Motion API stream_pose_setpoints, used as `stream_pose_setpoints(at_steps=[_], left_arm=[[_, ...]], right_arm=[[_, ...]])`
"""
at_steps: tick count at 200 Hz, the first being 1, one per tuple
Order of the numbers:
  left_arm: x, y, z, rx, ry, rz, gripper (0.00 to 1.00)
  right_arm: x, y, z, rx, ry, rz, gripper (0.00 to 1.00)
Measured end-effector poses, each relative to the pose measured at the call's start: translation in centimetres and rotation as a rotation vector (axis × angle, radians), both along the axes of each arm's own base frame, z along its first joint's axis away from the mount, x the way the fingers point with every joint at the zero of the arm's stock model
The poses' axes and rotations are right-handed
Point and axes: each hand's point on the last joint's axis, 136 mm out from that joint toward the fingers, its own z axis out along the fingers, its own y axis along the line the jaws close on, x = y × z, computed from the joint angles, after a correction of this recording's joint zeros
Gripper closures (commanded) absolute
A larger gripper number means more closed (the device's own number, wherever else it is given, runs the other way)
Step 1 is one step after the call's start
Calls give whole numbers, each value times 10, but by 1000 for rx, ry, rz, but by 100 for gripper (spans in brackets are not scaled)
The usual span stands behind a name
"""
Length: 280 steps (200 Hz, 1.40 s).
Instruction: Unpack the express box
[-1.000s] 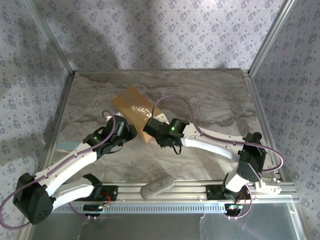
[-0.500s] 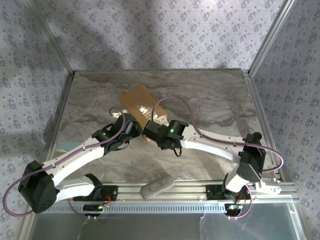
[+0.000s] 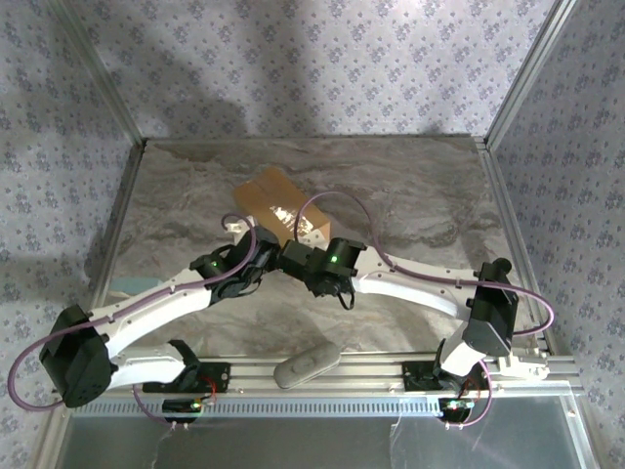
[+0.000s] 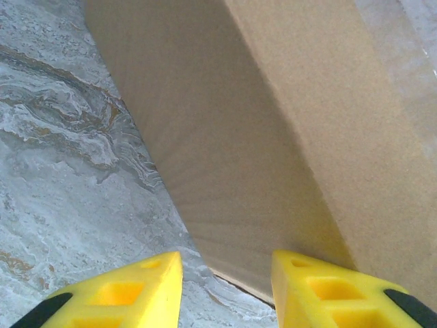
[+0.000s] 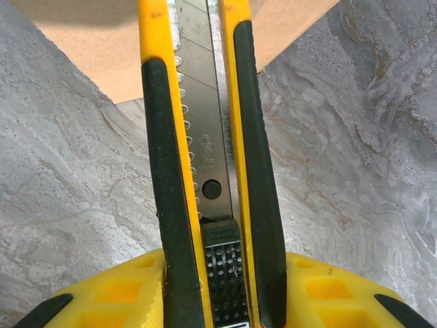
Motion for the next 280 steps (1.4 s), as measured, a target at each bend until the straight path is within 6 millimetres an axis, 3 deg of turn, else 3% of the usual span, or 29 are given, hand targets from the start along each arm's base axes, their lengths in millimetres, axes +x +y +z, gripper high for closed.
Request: stream_pose_setpoints(at_steps=[63, 122, 158, 186, 227, 280], left_arm=[[-1, -12, 1, 1, -5, -7, 61], [-9, -6, 5, 19, -8, -1, 60], [-14, 0, 25, 11, -28, -11, 59], [-7, 11, 48, -20, -59, 13, 57], [8, 28, 65, -10, -88, 34, 52], [46, 11, 81, -18, -100, -5, 53]], right_arm=[[-20, 10, 0, 18, 0, 34, 100], [-30, 13, -2, 14, -9, 41, 100], [-33, 14, -2, 29, -3, 57, 100], [-34, 13, 0, 40, 6, 56, 100], [-37, 9, 3, 52, 13, 58, 100], [-39, 5, 6, 69, 21, 65, 100]])
